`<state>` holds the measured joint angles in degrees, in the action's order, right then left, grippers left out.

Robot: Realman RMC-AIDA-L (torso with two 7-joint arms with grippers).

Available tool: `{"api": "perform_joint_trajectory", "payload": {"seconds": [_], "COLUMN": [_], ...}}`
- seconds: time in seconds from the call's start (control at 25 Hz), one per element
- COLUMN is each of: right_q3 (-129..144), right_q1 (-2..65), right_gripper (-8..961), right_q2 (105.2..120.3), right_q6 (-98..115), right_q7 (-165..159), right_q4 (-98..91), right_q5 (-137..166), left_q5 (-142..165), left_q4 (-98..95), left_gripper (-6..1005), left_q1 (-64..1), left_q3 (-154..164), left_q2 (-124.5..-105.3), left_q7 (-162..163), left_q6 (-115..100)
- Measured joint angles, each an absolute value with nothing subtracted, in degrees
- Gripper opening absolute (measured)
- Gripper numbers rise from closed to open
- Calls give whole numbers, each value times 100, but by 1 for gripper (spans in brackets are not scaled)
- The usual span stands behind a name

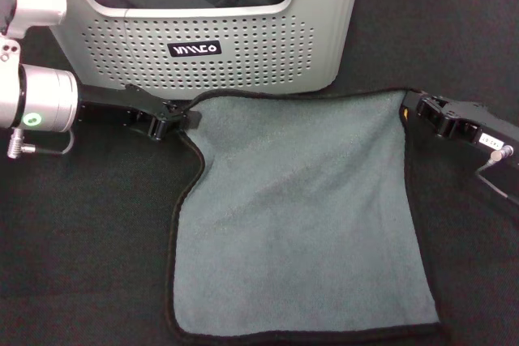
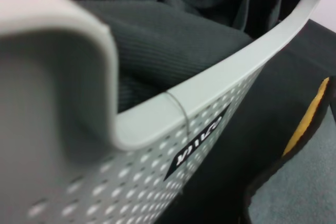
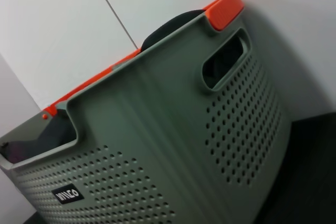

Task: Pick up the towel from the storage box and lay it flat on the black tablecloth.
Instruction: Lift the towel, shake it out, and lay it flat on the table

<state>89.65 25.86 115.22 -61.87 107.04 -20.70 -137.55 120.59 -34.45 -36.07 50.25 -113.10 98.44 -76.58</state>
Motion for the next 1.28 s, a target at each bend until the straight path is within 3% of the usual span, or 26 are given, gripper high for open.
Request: {"api": "perform_joint_trajectory", "payload": {"seconds": [0.96,1.28], "right_q3": [8947,8892], "right_q1": [2653,2738], "right_gripper": [182,185], "right_q2": [11511,11343], "right_q6": [-6088,-6147], "right_q7": [10557,10407], "right_q4": [-1996,-2060], "right_q5": [-13768,-13743], "left_q5": [12053,12018], "left_q4": [-3456,-3456], "left_gripper": [30,138], "left_q1": [-3612,-3571], "left_q3": [4988,4809], "left_q2": [-11356,-11315], "left_q7": [9826,9860], "left_q6": [-7550,-7496]}}
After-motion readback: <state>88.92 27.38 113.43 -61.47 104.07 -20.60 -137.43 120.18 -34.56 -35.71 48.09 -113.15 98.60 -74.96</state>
